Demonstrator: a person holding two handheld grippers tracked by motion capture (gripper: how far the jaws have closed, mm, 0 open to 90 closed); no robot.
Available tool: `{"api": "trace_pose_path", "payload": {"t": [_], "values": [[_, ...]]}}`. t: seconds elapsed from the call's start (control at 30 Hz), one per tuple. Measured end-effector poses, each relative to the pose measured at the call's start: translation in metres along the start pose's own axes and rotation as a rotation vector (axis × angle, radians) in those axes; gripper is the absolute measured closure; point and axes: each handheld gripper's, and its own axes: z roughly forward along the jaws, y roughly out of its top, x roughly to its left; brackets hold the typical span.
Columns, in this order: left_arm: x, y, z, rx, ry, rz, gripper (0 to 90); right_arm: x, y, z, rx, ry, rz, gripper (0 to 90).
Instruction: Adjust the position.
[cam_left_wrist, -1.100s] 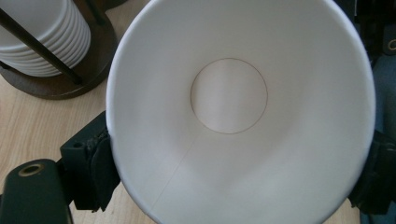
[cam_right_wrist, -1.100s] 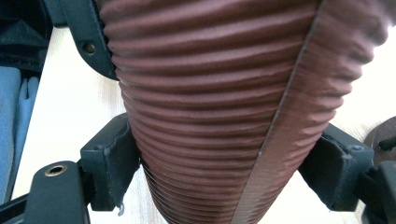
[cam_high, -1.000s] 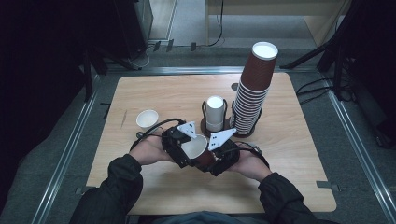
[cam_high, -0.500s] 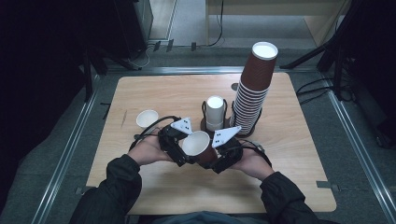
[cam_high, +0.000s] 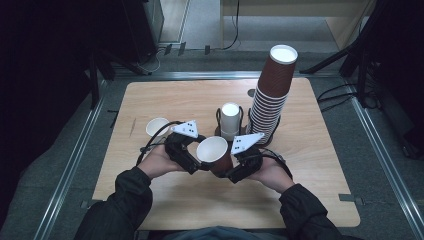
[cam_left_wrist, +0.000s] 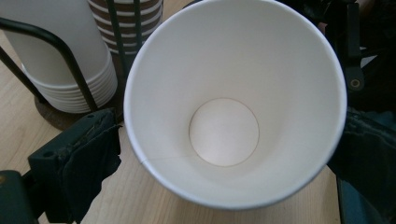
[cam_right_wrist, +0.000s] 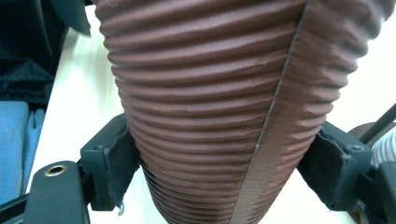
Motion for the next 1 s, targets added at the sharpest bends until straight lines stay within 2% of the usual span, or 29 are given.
{"api": "trace_pose_path", "payload": {"t": [0.1,0.4,0.6,0.7,1.0], "values": [[-0.0019,0.0009,0.0024,-0.015,-0.002,0.009,0.0,0.0004,0.0005,-0.0002,-0.013,0.004,-0.002,19.7],[-0.0034,0.0023,0.0063,-0.079,-0.024,-0.013,0.0,0.0026,0.0022,0.0003,-0.042,0.033,0.014,19.6],[-0.0062,0.0030,0.0092,-0.084,-0.011,-0.009,0.0,0.0040,0.0028,0.0021,-0.038,0.033,0.006,19.6],[-0.0059,0.0030,0.0084,-0.095,-0.010,-0.011,4.1,0.0037,0.0030,0.0016,-0.043,0.033,0.008,19.6],[-0.0053,0.0044,0.0075,-0.093,0.002,-0.023,8.4,0.0023,0.0029,0.0002,-0.042,0.034,0.023,20.0]]}}
